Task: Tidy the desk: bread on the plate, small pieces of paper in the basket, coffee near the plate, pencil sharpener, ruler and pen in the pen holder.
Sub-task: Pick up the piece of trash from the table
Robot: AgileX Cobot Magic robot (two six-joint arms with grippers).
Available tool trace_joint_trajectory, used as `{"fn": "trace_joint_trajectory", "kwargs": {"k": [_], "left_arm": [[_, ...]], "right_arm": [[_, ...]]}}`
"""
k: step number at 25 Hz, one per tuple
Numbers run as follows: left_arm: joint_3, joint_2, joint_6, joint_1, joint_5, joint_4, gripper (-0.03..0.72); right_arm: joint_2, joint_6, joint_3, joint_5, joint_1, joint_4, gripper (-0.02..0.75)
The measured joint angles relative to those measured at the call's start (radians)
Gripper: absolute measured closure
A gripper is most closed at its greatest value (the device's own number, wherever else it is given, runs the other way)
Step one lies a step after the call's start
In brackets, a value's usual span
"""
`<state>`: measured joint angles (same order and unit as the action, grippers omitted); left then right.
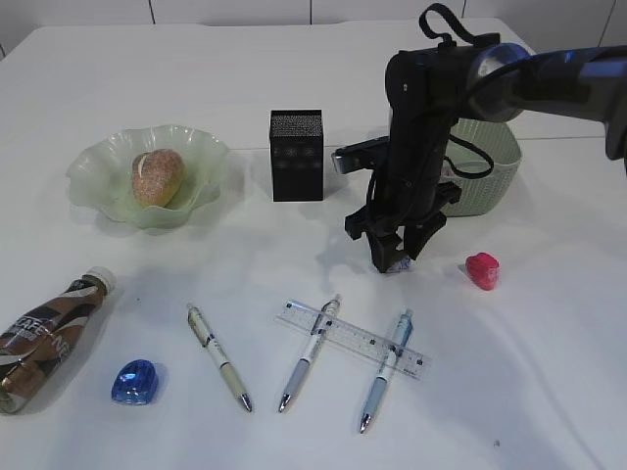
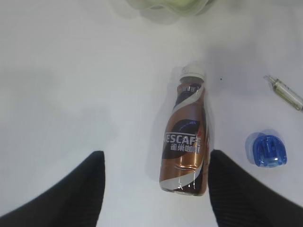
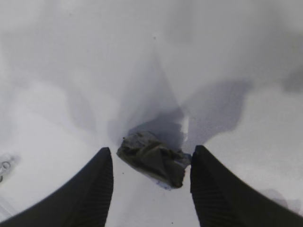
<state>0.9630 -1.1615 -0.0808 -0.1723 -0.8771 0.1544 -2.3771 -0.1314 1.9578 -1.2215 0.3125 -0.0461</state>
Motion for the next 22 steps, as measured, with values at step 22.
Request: {"fn": "trace_joint_trajectory", "kwargs": {"k": [22], "left_arm": [[0.000,0.000,0.000,0.000,0.000,0.006,0.207]], "right_arm": [[-0.020,0.000,0.000,0.000,0.000,-0.017,0.497]]}}
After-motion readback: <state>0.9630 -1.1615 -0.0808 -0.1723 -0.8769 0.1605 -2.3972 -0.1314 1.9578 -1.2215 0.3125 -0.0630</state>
